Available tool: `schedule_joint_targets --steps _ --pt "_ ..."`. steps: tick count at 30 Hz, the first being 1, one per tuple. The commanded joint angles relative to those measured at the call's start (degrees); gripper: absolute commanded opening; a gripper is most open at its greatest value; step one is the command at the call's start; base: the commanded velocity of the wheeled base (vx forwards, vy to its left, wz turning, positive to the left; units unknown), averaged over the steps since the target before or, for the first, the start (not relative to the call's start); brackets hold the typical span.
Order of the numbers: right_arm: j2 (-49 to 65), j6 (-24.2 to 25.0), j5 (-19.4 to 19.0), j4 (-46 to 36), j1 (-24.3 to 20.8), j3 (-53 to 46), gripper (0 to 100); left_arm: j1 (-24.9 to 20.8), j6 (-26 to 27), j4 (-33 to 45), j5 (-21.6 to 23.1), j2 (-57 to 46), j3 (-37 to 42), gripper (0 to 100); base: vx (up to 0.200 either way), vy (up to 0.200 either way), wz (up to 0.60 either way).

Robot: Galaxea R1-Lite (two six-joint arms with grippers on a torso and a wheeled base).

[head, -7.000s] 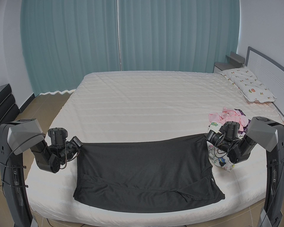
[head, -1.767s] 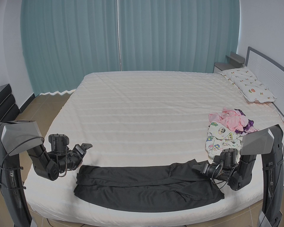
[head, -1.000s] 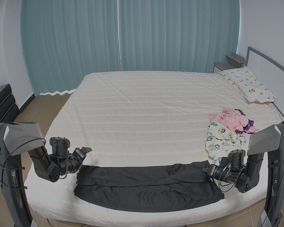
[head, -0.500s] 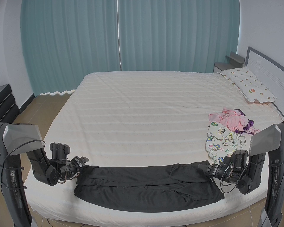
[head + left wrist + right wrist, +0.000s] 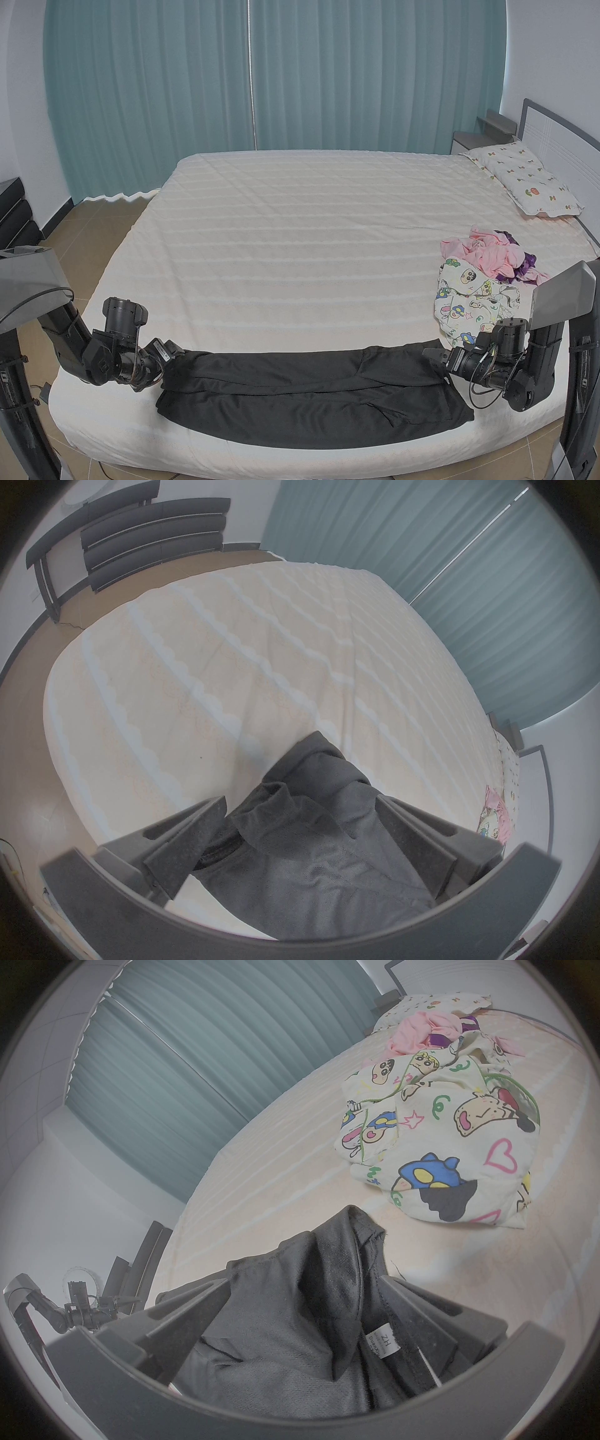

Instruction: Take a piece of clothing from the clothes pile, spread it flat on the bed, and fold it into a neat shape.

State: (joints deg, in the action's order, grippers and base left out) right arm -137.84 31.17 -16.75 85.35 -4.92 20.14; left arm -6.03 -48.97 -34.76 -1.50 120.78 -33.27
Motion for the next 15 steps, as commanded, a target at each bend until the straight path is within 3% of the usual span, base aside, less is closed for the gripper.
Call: schedule_joint_targets --steps 1,4,8,9,15 --pt "-0.06 0.03 -0.04 0.08 0.09 -0.54 100 -1.96 -0.78 -0.31 -1.66 2.44 -0.48 100 0.000 0.000 0.00" --pt "-0.41 0.03 -0.04 1.14 0.00 -0.72 100 -2.67 -0.86 -0.66 -4.65 5.87 -1.01 100 0.000 0.000 0.00" --pt "-0.41 0.03 -0.04 1.23 -0.08 -0.98 100 -2.84 -0.78 -0.84 -5.09 6.48 -1.10 100 0.000 0.000 0.00" --pt "-0.41 0.03 -0.04 1.23 -0.08 -0.98 100 -2.84 -0.86 -0.84 -5.18 6.39 -1.10 0 0.000 0.000 0.00" --pt "1.43 0.12 0.05 1.31 -0.44 -2.38 100 -2.75 -0.86 -0.58 -5.53 5.51 -1.27 0 0.000 0.000 0.00"
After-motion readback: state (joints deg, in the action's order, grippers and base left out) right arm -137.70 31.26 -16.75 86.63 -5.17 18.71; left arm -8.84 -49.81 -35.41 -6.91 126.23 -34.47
